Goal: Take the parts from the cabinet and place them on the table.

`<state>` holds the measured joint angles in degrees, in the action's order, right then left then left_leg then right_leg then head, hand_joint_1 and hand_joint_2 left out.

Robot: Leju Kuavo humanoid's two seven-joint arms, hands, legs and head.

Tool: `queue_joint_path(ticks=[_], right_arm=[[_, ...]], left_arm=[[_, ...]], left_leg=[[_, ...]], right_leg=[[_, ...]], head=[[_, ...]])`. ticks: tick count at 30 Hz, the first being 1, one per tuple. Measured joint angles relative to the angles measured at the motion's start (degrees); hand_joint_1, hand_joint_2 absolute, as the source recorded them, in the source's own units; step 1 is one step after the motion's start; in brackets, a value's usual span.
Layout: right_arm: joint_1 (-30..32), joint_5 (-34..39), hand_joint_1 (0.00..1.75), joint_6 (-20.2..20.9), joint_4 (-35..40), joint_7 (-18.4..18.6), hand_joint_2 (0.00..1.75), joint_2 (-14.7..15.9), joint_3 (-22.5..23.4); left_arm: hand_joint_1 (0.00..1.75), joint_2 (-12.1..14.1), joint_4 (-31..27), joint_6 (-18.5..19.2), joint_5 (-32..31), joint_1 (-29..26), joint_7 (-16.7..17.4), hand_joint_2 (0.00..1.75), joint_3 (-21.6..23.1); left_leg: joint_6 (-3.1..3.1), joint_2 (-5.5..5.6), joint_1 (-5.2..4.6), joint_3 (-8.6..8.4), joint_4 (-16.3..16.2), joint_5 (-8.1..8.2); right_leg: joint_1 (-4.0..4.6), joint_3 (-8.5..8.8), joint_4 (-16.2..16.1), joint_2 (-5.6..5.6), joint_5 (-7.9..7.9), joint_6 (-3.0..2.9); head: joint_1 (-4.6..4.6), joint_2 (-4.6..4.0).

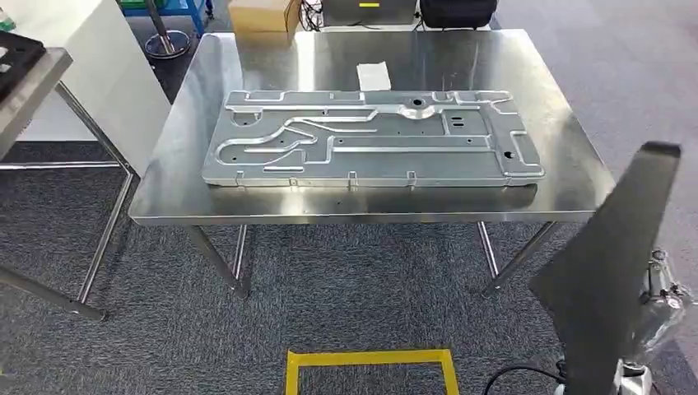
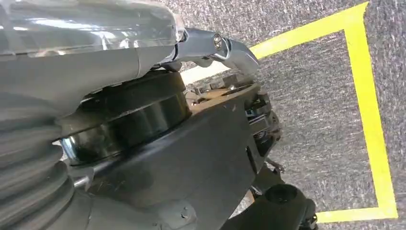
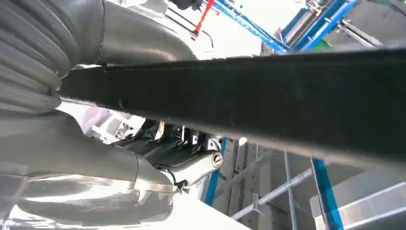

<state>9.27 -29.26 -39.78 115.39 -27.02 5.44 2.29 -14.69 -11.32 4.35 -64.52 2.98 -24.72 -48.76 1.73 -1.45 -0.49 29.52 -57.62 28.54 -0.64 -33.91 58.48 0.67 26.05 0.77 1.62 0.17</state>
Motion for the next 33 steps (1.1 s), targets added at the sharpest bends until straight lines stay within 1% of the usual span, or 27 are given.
queue_joint_path(ticks=[2,4,5,8,9,11,12,14,15,16,17,18,19,20,21,22,23,24,25,26,27,28,29,30,31,32,33], right_arm=[[0.0,-0.4,1.75,0.0,-0.4,0.0,1.75,-0.2,0.0],[0.0,-0.4,1.75,0.0,-0.7,0.2,1.75,-0.2,0.0],[0.0,-0.4,1.75,0.0,-0.8,0.3,1.75,-0.2,0.0],[0.0,-0.4,1.75,0.0,-0.9,0.4,1.75,-0.2,0.0],[0.0,-0.5,1.75,0.0,-1.0,0.4,1.75,-0.2,0.0],[0.1,-0.7,1.75,0.0,-1.0,0.4,1.75,-0.2,0.0],[0.0,-0.8,1.75,0.0,-1.0,0.3,1.75,-0.2,0.0],[0.2,-0.9,1.75,0.0,-1.0,0.4,1.75,-0.2,0.0],[0.3,-0.9,1.75,0.0,-1.0,0.4,1.75,-0.2,0.0],[0.4,-1.0,1.75,0.0,-1.1,0.4,1.75,-0.2,0.0],[0.5,-1.0,1.75,0.0,-1.1,0.4,1.75,-0.2,0.0],[0.5,-1.0,1.75,0.0,-1.2,0.4,1.75,-0.2,0.0],[0.5,-1.0,1.75,0.0,-1.2,0.4,1.75,-0.2,0.0],[0.5,-1.0,1.75,0.0,-1.2,0.4,1.75,-0.2,0.0],[0.4,-1.0,1.75,0.0,-1.4,0.4,1.75,-0.2,0.0],[0.4,-1.0,1.75,0.0,-1.4,0.4,1.75,-0.2,0.0],[0.8,-1.0,1.75,0.0,-1.4,0.4,1.75,-0.2,0.0],[0.9,-1.0,1.75,-0.1,-1.4,0.4,1.75,-0.2,0.0],[0.8,-1.0,1.75,-0.1,-1.4,0.4,1.75,-0.2,0.0],[0.9,-1.1,1.75,-0.1,-1.2,0.4,1.75,-0.2,0.0],[0.8,-1.1,1.75,-0.1,-1.2,0.4,1.75,-0.3,0.0],[0.8,-1.1,1.75,-0.1,-1.3,0.4,1.75,-0.3,0.0],[0.9,-1.1,1.75,-0.1,-1.3,0.4,1.75,-0.3,0.0],[0.9,-1.1,1.75,-0.1,-1.3,0.4,1.75,-0.3,0.0],[0.9,-1.1,1.75,-0.1,-1.3,0.4,1.75,-0.4,0.0],[0.9,-1.1,1.75,-0.1,-1.3,0.4,1.75,-0.4,0.0],[0.9,-1.1,1.75,-0.1,-1.3,0.4,1.75,-0.4,0.0]], left_arm=[[0.0,0.4,0.0,0.8,-0.3,0.3,1.3,1.75,0.0],[0.0,0.5,0.0,0.7,0.0,0.3,2.3,1.75,-0.1],[0.0,0.5,0.0,0.7,0.3,0.4,2.5,1.75,-0.3],[0.0,0.3,0.0,0.6,0.7,0.4,2.6,1.75,-0.7],[0.0,0.2,0.0,0.6,0.7,0.4,2.7,1.75,-0.9],[0.0,0.1,0.0,0.4,0.6,0.2,2.8,1.75,-1.0],[0.0,0.1,0.0,0.4,0.4,0.2,2.8,1.75,-1.1],[0.0,0.1,0.0,0.3,0.2,0.2,2.9,1.75,-1.2],[0.0,0.1,0.0,0.3,0.2,0.1,2.9,1.75,-1.3],[0.0,0.1,0.0,0.3,0.1,0.0,2.9,1.75,-1.3],[0.0,0.1,0.0,0.2,0.1,-0.1,2.9,1.75,-1.4],[0.0,0.2,0.0,0.2,0.1,-0.1,3.0,1.75,-1.4],[0.0,0.2,0.0,0.1,0.1,-0.2,3.0,1.75,-1.4],[0.0,0.2,0.0,0.0,0.1,-0.3,3.1,1.75,-1.4],[0.0,0.5,0.0,-0.1,0.1,-0.4,3.2,1.75,-1.4],[0.0,0.5,0.0,-0.1,0.1,-0.3,3.2,1.75,-1.4],[0.0,0.5,0.0,-0.1,0.1,-0.3,3.2,1.75,-1.4],[0.0,0.5,0.0,-0.1,0.1,-0.5,3.2,1.75,-1.4],[0.0,0.5,0.0,-0.1,0.1,-0.4,3.2,1.75,-1.4],[0.0,0.5,0.0,-0.1,0.0,-0.4,3.2,1.75,-1.4],[0.0,0.5,0.0,-0.1,0.1,-0.2,3.0,1.75,-1.4],[0.0,0.5,0.0,-0.1,0.1,-0.1,2.9,1.75,-1.4],[0.0,0.5,0.0,-0.1,0.1,0.0,2.8,1.75,-1.4],[0.0,0.4,0.0,-0.1,0.1,0.0,2.8,1.75,-1.4],[0.0,0.4,0.0,-0.1,0.1,-0.1,2.8,1.75,-1.4],[0.0,0.4,0.0,-0.1,0.1,-0.2,2.8,1.75,-1.4],[0.0,0.4,0.0,0.0,0.1,-0.4,2.9,1.75,-1.4]], left_leg=[[-0.37,0.01,0.03,0.07,0.1,-0.04],[-0.51,0.01,0.07,-0.02,0.1,0.03],[-0.1,0.01,-0.13,0.05,-0.2,0.25],[0.35,-0.05,-0.22,0.08,0.3,0.33],[0.84,0.01,0.16,-0.22,1.4,0.6],[1.11,0.13,0.59,-1.99,2.4,0.44],[1.21,0.11,0.73,-2.39,2.4,0.55],[0.97,0.07,0.88,-2.97,2.4,1.01],[0.71,0.07,0.98,-3.3,2.4,1.31],[0.28,0.06,1.17,-3.86,2.4,1.69],[-0.17,0.06,1.54,-4.62,2.4,2.23],[-0.68,0.07,2.01,-5.61,2.4,2.94],[-1.26,0.08,2.57,-6.76,2.3,3.8],[-1.92,0.07,2.77,-7.72,2.3,4.71],[-2.61,0.0,2.72,-8.41,2.4,5.33],[-3.18,-0.19,2.49,-8.33,3.0,5.68],[-3.56,-0.45,2.18,-9.03,4.0,6.15],[-4.18,-0.34,2.24,-10.08,3.8,5.29],[-4.44,-0.24,2.37,-9.87,2.5,4.52],[-4.48,0.06,2.61,-8.56,-0.5,3.46],[-4.01,0.68,2.56,-6.01,-5.5,2.28],[-3.56,0.9,2.22,-2.26,-10.7,2.61],[-3.17,0.9,1.78,0.93,-14.3,4.55],[-2.8,0.92,1.33,3.79,-16.5,7.88],[-2.27,0.92,0.95,6.07,-17.1,11.03],[-1.68,0.93,0.58,7.81,-16.5,13.58],[-0.94,1.01,0.15,9.29,-14.9,14.03]], right_leg=[[0.0,0.01,0.1,0.0,0.04,-0.11],[0.01,0.03,0.1,-0.01,0.1,-0.22],[-0.19,0.06,0.0,0.05,0.01,-0.14],[-0.27,0.31,-0.5,0.07,-0.08,0.19],[-0.14,0.14,1.4,0.05,-1.29,0.46],[-0.39,-0.57,2.7,-0.12,-1.26,0.97],[-0.42,-1.72,4.6,-0.4,0.11,1.41],[-0.81,-6.43,12.0,-0.52,3.83,2.13],[-1.08,-8.74,15.2,-0.51,4.76,2.52],[-1.35,-10.08,16.4,-0.49,4.33,2.68],[-1.68,-10.05,14.9,-0.46,2.68,3.09],[-2.05,-8.72,11.2,-0.37,0.22,3.74],[-2.43,-6.65,6.2,-0.14,-1.94,4.31],[-2.93,-5.01,1.6,0.54,-5.1,4.92],[-2.12,-5.84,2.0,1.09,-4.74,4.55],[-1.73,-5.79,1.7,1.33,-3.09,2.29],[-1.62,-5.83,1.7,0.89,-3.29,1.49],[-2.01,-5.43,1.7,0.63,-2.23,0.73],[-1.77,-4.53,1.8,0.28,-1.5,0.12],[-1.71,-3.41,1.4,-0.12,-0.89,-0.44],[-1.5,-2.06,1.2,-0.06,0.06,-0.97],[-1.21,-0.67,0.8,-0.07,0.95,-1.35],[-0.88,0.73,0.5,-0.21,1.76,-1.62],[-0.44,2.33,0.0,-0.43,2.74,-1.93],[0.05,4.17,-0.5,-0.72,3.75,-2.19],[0.48,5.95,-0.9,-1.02,4.71,-2.38],[0.99,7.81,-1.3,-1.34,5.75,-2.55]], head=[[-0.04,0.0],[-0.04,0.0],[-0.04,0.0],[-0.04,0.0],[-0.02,0.0],[0.02,0.0],[0.24,0.0],[0.2,0.0],[0.22,0.0],[0.17,0.0],[0.2,0.0],[0.18,0.0],[0.17,-0.02],[0.37,-0.02],[0.85,0.0],[0.99,0.0],[0.98,0.0],[0.9,0.0],[0.66,0.0],[0.33,0.0],[0.2,0.0],[0.08,0.0],[-0.07,0.0],[-0.07,0.0],[-0.24,0.0],[-0.19,0.0],[-0.28,0.0]])
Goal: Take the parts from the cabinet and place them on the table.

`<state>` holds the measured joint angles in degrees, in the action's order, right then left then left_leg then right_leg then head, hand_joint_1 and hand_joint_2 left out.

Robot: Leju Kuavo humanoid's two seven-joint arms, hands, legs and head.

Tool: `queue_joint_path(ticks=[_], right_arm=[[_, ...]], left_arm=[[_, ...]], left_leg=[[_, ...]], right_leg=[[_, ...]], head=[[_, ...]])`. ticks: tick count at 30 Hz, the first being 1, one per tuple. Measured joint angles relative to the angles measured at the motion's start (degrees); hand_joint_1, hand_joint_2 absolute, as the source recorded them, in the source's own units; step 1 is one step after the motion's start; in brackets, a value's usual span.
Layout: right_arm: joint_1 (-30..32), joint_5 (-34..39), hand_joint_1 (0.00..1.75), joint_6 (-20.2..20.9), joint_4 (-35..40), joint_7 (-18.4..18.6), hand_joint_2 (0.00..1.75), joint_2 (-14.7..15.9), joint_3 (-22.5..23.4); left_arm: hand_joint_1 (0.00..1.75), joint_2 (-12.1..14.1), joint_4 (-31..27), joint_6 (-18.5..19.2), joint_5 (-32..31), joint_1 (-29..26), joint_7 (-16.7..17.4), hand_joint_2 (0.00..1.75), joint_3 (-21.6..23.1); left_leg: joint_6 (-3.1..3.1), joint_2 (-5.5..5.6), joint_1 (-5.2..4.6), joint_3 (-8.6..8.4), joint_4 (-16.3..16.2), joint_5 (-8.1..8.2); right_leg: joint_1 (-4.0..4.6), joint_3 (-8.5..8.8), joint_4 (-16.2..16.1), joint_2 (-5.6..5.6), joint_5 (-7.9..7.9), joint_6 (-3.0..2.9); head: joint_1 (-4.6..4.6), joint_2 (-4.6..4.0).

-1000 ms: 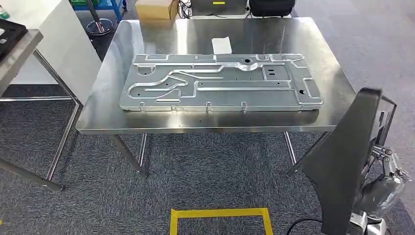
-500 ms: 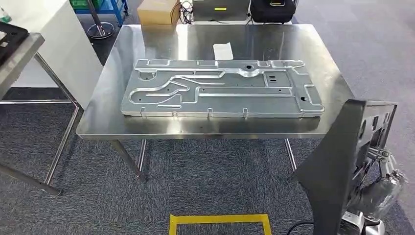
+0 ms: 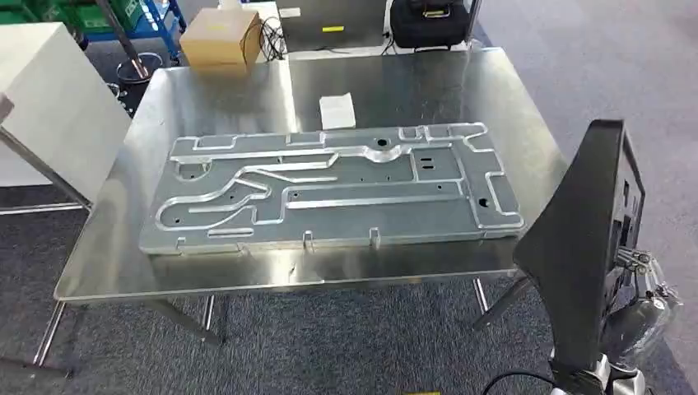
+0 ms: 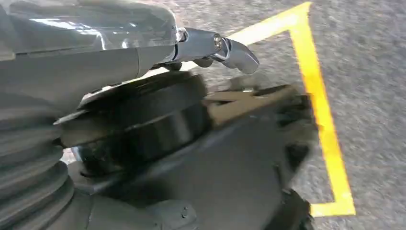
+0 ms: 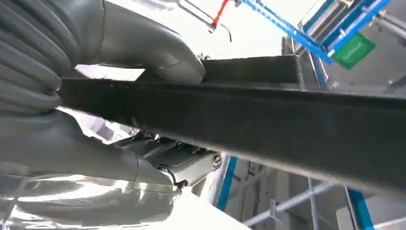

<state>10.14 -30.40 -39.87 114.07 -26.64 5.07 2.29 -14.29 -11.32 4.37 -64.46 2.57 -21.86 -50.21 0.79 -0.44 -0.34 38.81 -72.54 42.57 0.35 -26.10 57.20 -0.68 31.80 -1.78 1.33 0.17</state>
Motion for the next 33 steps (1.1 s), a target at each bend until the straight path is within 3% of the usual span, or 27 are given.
queue_joint_path(ticks=[1,2,3,4,5,6,7,8,9,10,12,13,14,15,17,18,19,20,21,23,26,29,33], right_arm=[[0.0,0.0,1.75,0.0,0.0,0.0,1.75,0.0,0.0],[0.1,0.0,1.75,0.0,0.0,0.0,1.75,0.0,0.0],[0.2,0.0,1.75,0.0,-0.3,0.0,1.75,-0.1,0.0],[0.1,0.0,1.75,0.0,-0.4,0.0,1.75,-0.1,0.0],[0.3,0.0,1.75,0.0,-0.4,0.0,1.75,-0.1,0.0],[0.3,0.0,1.75,0.0,-0.4,0.0,1.75,-0.2,0.0],[0.4,-0.1,1.75,0.0,-0.4,-0.1,1.75,-0.2,0.0],[0.5,-0.2,1.75,0.0,-0.2,-0.1,1.75,-0.2,0.0],[0.5,-0.2,1.75,0.0,-0.2,-0.1,1.75,-0.2,0.0],[0.4,-0.2,1.75,0.0,-0.1,-0.2,1.75,-0.2,0.0],[0.8,-0.2,1.75,0.0,-0.1,-0.2,1.75,-0.2,0.0],[1.0,-0.2,1.75,0.0,-0.2,-0.1,1.75,-0.2,0.0],[1.1,-0.2,1.75,0.0,-0.2,-0.1,1.75,-0.2,0.0],[1.1,-0.2,1.75,0.0,-0.2,-0.1,1.75,-0.3,0.0],[1.2,-0.3,1.75,0.0,-0.2,-0.1,1.75,-0.3,0.0],[1.4,-0.3,1.75,0.0,-0.2,-0.2,1.75,-0.3,0.0],[1.7,-0.3,1.75,0.0,-0.3,-0.2,1.75,-0.3,0.0],[1.9,-0.4,1.75,0.0,-0.2,-0.2,1.75,-0.3,0.0],[2.4,-0.5,1.75,0.1,-0.2,-0.1,1.75,-0.3,0.0],[2.5,-1.5,1.75,1.4,-0.2,1.6,1.75,-0.4,0.0],[1.4,-8.9,1.75,7.7,-2.1,11.2,1.75,0.3,0.0],[-4.9,-18.6,1.75,15.3,-11.5,19.1,1.75,3.5,-0.4],[-16.1,-25.0,1.75,16.5,-27.3,22.9,1.75,4.6,-4.0]], left_arm=[[0.0,-0.1,0.0,0.1,0.1,-0.2,-0.2,1.75,0.0],[0.0,-0.1,0.0,0.2,0.2,-0.2,-0.2,1.75,0.0],[0.0,0.0,0.0,0.4,0.2,-0.4,-0.2,1.75,-0.2],[0.0,-0.1,0.0,0.5,0.4,-0.5,-0.3,1.75,-0.3],[0.0,-0.2,0.0,0.5,0.4,-0.4,-0.4,1.75,-0.4],[0.0,-0.2,0.0,0.5,0.4,-0.1,-0.4,1.75,-0.5],[0.0,-0.2,0.0,0.4,0.6,0.2,-0.4,1.75,-0.5],[0.0,-0.5,0.0,0.4,0.6,0.5,-0.6,1.75,-0.5],[0.0,-0.4,0.0,0.4,0.7,0.5,-0.6,1.75,-0.6],[0.0,-0.4,0.0,0.4,0.7,0.5,-0.6,1.75,-0.7],[0.0,-0.6,0.0,0.4,0.7,0.2,-0.6,1.75,-0.9],[0.0,-0.6,0.0,0.4,0.7,0.1,-0.6,1.75,-1.0],[0.0,-0.6,0.0,0.4,0.9,0.0,-0.6,1.75,-1.2],[0.0,-0.6,0.0,0.4,0.9,-0.1,-0.7,1.75,-1.3],[0.0,-0.6,0.0,0.4,1.1,-0.3,-0.7,1.75,-1.5],[0.0,-0.5,0.0,0.4,1.2,-0.5,-0.8,1.75,-1.6],[0.0,-0.5,0.0,0.4,1.3,-0.4,-0.9,1.75,-1.7],[0.0,-0.5,0.0,0.3,1.3,-0.4,-1.1,1.75,-1.7],[0.0,-0.5,0.0,0.5,1.3,-0.5,-1.3,1.75,-1.7],[0.0,0.0,0.0,2.0,1.2,-0.6,-1.8,1.75,-1.8],[0.0,1.4,0.0,5.4,0.3,-0.7,-2.8,1.75,-1.8],[0.0,1.9,0.0,5.9,-1.0,-0.6,-3.2,1.75,-1.7],[0.0,2.2,0.0,6.5,-2.6,-0.4,-3.2,1.75,-1.2]], left_leg=[[0.95,0.2,-0.51,1.22,2.7,-2.75],[2.51,0.71,-1.21,2.23,6.7,-10.46],[3.89,1.19,-2.32,2.96,10.9,-21.57],[4.12,2.06,-3.05,3.4,12.0,-24.38],[3.78,1.61,-3.1,2.65,11.4,-23.73],[3.87,1.67,-3.45,2.42,10.7,-22.74],[4.27,1.57,-3.66,2.08,10.9,-22.16],[4.32,1.54,-2.83,1.19,11.9,-21.77],[4.43,1.59,-2.69,0.31,12.5,-21.25],[4.45,1.5,-2.37,-0.53,13.0,-20.79],[4.08,1.46,-1.74,-1.81,13.4,-19.66],[3.75,1.49,-1.44,-2.52,13.4,-18.95],[3.52,1.52,-1.2,-3.37,13.4,-18.29],[3.28,1.54,-0.94,-4.41,13.4,-17.56],[2.57,1.57,-0.41,-6.68,13.3,-15.95],[2.15,1.59,-0.43,-6.73,13.4,-15.43],[1.7,1.81,-0.74,-6.84,12.7,-15.0],[1.55,1.76,-0.78,-6.31,12.7,-15.03],[1.81,1.73,-0.88,-6.22,12.8,-14.78],[2.14,1.65,-0.94,-6.47,13.1,-14.94],[2.06,1.54,-0.94,-7.05,13.6,-14.78],[1.72,1.29,-0.86,-7.55,13.8,-14.51],[1.18,1.2,-0.69,-7.69,13.9,-14.59]], right_leg=[[0.55,1.97,-0.5,-0.16,1.19,-0.2],[0.99,3.85,-0.8,-0.2,2.08,-0.31],[0.85,4.7,-0.5,-0.34,3.32,-0.31],[1.07,5.61,0.0,-1.4,4.48,0.36],[1.02,6.23,-0.2,-1.28,5.7,0.66],[0.26,6.74,-0.7,-1.47,6.23,0.99],[0.24,7.35,-1.4,-1.48,6.67,1.45],[0.21,8.4,-1.8,-1.25,7.53,1.57],[0.23,7.79,0.1,-0.23,8.0,2.07],[0.14,4.97,4.6,0.04,9.53,2.66],[-0.45,-2.48,14.6,0.07,11.8,3.72],[-0.81,-5.93,17.8,0.08,11.34,4.13],[-1.16,-7.98,18.2,0.11,9.26,4.5],[-1.42,-8.84,16.3,0.18,5.8,4.85],[-1.88,-7.98,6.9,0.49,-3.43,5.48],[-1.94,-7.72,4.9,0.85,-4.81,5.42],[-1.53,-8.0,4.0,0.72,-4.94,5.05],[-1.6,-7.71,2.8,0.69,-3.72,3.6],[-1.78,-7.87,2.6,0.62,-3.91,3.33],[-1.65,-7.8,2.6,0.43,-3.79,3.14],[-1.52,-7.41,2.6,0.34,-3.39,2.53],[-1.4,-6.93,2.6,0.1,-3.17,2.18],[-1.23,-6.79,2.6,0.07,-3.2,1.99]], head=[[-0.04,0.0],[-0.11,0.0],[0.35,0.0],[0.88,0.0],[0.49,0.0],[0.04,0.0],[0.14,0.0],[-0.5,0.0],[-0.08,0.0],[0.09,0.0],[0.04,0.0],[0.04,0.0],[0.09,0.0],[0.0,0.0],[0.07,0.0],[0.26,0.0],[0.26,0.0],[0.26,0.0],[-0.11,0.0],[-0.11,0.0],[-0.13,-0.02],[-0.11,0.0],[-0.09,0.0]])
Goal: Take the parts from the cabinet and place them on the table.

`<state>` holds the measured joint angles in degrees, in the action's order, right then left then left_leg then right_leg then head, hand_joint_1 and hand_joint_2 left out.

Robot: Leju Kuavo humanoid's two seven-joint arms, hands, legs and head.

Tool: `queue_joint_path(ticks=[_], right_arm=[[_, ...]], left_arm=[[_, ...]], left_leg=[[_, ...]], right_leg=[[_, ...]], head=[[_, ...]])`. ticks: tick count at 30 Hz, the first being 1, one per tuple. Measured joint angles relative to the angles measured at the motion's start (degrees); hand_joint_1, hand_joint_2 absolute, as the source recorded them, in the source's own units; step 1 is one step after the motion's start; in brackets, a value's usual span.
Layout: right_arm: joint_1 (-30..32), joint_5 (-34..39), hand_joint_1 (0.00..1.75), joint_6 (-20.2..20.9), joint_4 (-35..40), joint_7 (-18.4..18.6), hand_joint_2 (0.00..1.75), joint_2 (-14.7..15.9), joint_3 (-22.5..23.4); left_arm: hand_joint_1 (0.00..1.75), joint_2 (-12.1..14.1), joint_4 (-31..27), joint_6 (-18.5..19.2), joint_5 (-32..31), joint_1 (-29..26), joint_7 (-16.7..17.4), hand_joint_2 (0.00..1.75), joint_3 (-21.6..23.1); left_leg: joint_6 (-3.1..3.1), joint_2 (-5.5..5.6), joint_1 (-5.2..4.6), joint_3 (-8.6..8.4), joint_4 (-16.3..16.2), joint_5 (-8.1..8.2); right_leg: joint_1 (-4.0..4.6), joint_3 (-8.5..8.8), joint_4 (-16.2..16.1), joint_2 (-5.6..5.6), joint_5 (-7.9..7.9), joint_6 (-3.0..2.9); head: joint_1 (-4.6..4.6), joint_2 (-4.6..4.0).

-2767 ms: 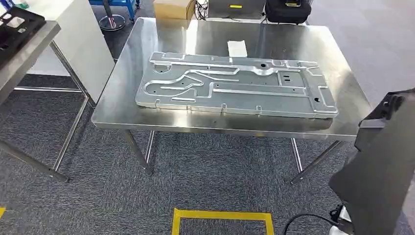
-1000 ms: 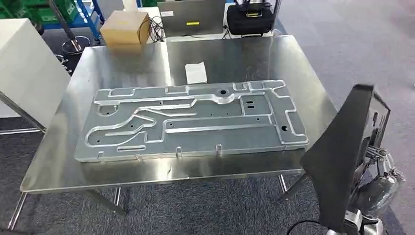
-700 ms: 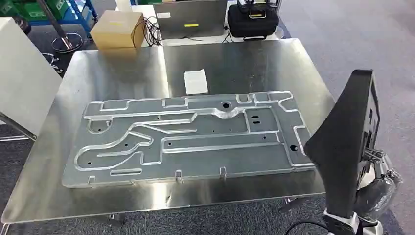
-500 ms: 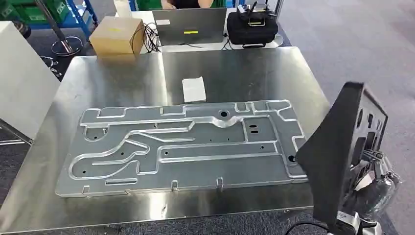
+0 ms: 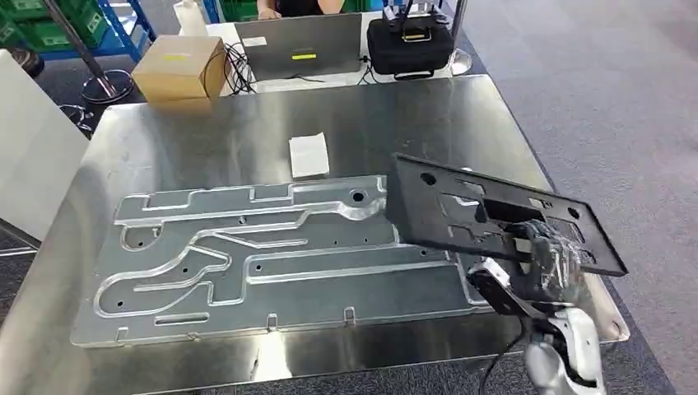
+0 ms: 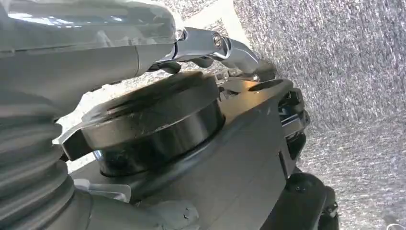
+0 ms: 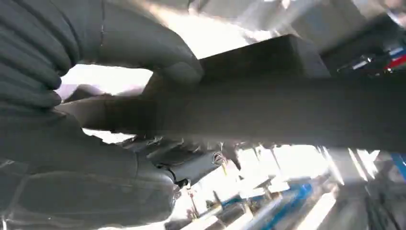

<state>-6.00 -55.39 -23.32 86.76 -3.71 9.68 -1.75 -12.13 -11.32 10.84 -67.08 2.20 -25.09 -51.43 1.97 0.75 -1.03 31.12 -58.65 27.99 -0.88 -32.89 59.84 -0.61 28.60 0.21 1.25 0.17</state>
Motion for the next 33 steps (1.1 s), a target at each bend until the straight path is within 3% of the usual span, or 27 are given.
queue_joint_path(ticks=[5,21,24,27,29,31,33], right_arm=[[-5.7,-0.7,1.75,-0.2,-9.5,0.5,1.75,0.3,-2.8],[-8.4,-0.7,1.75,0.5,-14.7,1.2,1.75,1.0,-4.5],[-14.1,-2.6,1.75,2.0,-20.5,3.8,1.75,1.0,-6.6],[-22.8,-5.0,1.75,1.9,-30.8,4.8,1.75,0.5,-9.5],[-28.2,-6.4,1.75,1.9,-37.8,4.6,1.75,-1.3,-11.4],[-33.3,-8.7,1.75,2.1,-43.8,6.7,1.75,-4.2,-13.7],[-36.8,-11.7,1.75,3.4,-48.1,8.5,1.75,-6.8,-15.9]], left_arm=[[0.0,0.1,0.0,0.1,-0.2,-0.1,0.0,1.75,0.1],[0.0,0.3,0.0,0.2,-0.4,-0.2,0.0,1.75,0.1],[0.0,0.4,0.0,0.2,-1.5,0.0,0.1,1.75,0.5],[0.0,0.4,0.0,-0.8,-1.8,0.3,0.1,1.75,1.1],[0.0,-0.9,0.0,-2.9,-0.6,1.2,1.8,1.75,1.1],[0.0,-2.5,0.0,-4.1,-0.1,2.9,4.7,1.75,1.1],[0.0,-2.9,0.0,-3.9,-0.4,4.0,5.4,1.75,1.0]], left_leg=[[-0.28,0.31,0.09,-0.15,0.0,-0.19],[-0.34,0.27,-0.03,-0.1,0.0,-0.13],[-0.34,0.02,-0.03,0.07,0.0,-0.13],[-0.29,-0.13,-0.05,0.04,-0.1,-0.21],[-0.18,-0.12,-0.08,-0.02,-0.1,-0.38],[-0.2,-0.03,-0.09,0.17,-0.1,-0.57],[-0.2,-0.07,-0.11,0.19,-0.1,-0.6]], right_leg=[[-0.04,0.1,0.0,0.36,-0.02,-0.02],[-0.03,0.27,-0.2,0.32,-0.17,0.23],[-0.03,0.28,-0.3,0.0,-0.31,0.39],[-0.04,0.3,-0.3,-0.09,-0.45,0.52],[-0.07,0.19,-0.3,-0.07,-0.6,0.57],[-0.09,-0.06,-0.3,-0.09,-0.8,0.56],[-0.11,-0.09,-0.3,-0.08,-0.81,0.55]], head=[[0.0,0.0],[0.04,0.0],[0.02,0.0],[0.04,0.0],[0.07,0.0],[0.13,0.0],[0.0,0.0]])
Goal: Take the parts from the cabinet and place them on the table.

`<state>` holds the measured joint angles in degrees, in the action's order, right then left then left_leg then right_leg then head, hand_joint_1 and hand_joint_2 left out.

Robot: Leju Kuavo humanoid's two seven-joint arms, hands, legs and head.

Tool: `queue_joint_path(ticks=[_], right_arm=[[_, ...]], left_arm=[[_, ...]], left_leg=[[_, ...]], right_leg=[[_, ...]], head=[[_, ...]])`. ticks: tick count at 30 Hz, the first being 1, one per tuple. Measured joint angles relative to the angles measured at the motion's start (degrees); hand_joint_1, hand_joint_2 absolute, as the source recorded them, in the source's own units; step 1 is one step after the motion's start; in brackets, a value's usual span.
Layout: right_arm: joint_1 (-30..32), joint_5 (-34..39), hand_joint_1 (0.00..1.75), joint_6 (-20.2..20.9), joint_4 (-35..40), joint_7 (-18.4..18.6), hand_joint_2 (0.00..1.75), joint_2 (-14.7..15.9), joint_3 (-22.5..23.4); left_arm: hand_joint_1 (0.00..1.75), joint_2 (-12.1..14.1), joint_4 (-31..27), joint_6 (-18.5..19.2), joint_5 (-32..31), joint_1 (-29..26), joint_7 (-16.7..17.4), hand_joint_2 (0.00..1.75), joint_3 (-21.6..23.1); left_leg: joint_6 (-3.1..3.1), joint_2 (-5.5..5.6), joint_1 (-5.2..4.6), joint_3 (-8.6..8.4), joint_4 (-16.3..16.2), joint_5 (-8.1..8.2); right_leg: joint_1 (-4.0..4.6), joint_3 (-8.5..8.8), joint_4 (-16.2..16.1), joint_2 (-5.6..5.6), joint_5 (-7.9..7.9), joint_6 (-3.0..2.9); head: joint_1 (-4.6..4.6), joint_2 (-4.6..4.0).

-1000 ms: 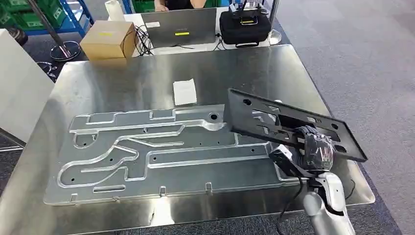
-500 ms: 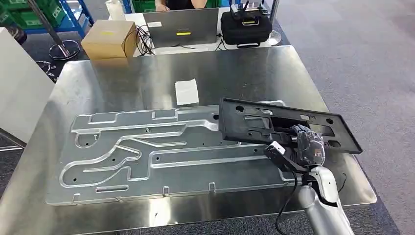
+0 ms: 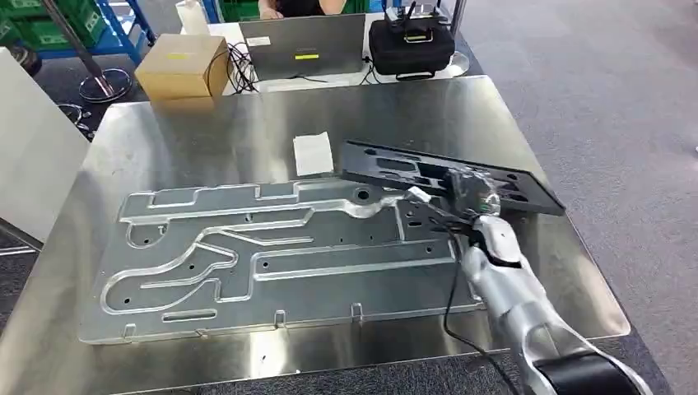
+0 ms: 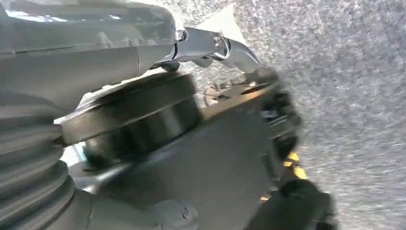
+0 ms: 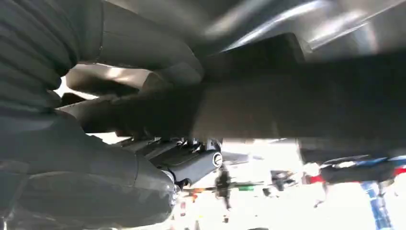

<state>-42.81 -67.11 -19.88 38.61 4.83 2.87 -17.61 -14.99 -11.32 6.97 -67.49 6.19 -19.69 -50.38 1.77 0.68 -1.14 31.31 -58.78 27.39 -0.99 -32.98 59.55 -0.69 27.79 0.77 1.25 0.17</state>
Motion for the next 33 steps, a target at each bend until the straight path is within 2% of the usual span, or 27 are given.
queue_joint_path(ticks=[2,5,10,12,24,26,33], right_arm=[[-3.7,-2.0,1.75,1.4,-4.4,0.0,1.75,-2.5,-2.7],[-7.9,-4.2,1.75,1.6,-8.4,-2.0,1.75,-6.3,-6.4],[-12.8,-6.2,1.75,4.8,-11.5,-2.3,1.75,-11.7,-11.1],[-13.5,-6.2,1.75,5.2,-12.2,-2.2,1.75,-13.0,-12.1],[-14.9,-6.0,1.75,5.7,-15.6,0.0,1.75,-13.7,-15.1],[-15.0,-5.8,1.75,5.4,-15.9,0.5,1.75,-13.5,-15.1],[-14.0,-2.2,1.75,1.9,-16.2,-2.0,1.75,-12.2,-15.1]], left_arm=[[0.0,-0.4,0.0,0.3,-1.2,1.0,0.1,1.75,0.2],[0.0,-1.1,0.0,1.1,-2.3,1.9,0.3,1.75,0.7],[0.0,-2.1,0.0,1.6,-2.8,2.4,0.1,1.75,1.8],[0.0,-2.1,0.0,1.7,-2.6,2.5,-0.2,1.75,1.9],[0.0,-2.2,0.0,1.7,-2.2,2.4,-0.3,1.75,1.9],[0.0,-1.9,0.0,1.8,-2.4,1.8,-1.1,1.75,1.9],[0.0,-1.8,0.0,0.6,-3.4,0.3,-2.2,1.75,2.3]], left_leg=[[0.02,0.11,0.03,0.05,0.0,-0.07],[-0.01,0.24,0.03,0.14,0.0,-0.09],[-0.02,0.05,0.08,0.14,0.0,-0.08],[-0.02,0.2,0.08,0.17,0.0,-0.08],[-0.01,0.2,0.06,0.21,0.0,-0.08],[-0.01,0.2,0.06,0.21,0.0,-0.07],[-0.01,0.13,0.07,0.24,0.0,-0.04]], right_leg=[[0.04,-0.01,0.0,0.12,0.0,0.0],[0.07,-0.03,0.0,0.27,0.0,-0.01],[0.1,-0.09,0.0,0.09,0.01,-0.01],[0.1,-0.07,0.0,0.25,0.01,-0.01],[0.08,0.05,-0.2,0.24,-0.05,0.07],[0.08,0.04,-0.3,0.23,-0.05,0.07],[0.08,0.03,-0.3,0.21,-0.04,0.07]], head=[[0.06,0.0],[0.0,0.0],[0.0,0.0],[0.0,0.0],[0.04,0.0],[0.02,0.0],[0.02,0.0]])
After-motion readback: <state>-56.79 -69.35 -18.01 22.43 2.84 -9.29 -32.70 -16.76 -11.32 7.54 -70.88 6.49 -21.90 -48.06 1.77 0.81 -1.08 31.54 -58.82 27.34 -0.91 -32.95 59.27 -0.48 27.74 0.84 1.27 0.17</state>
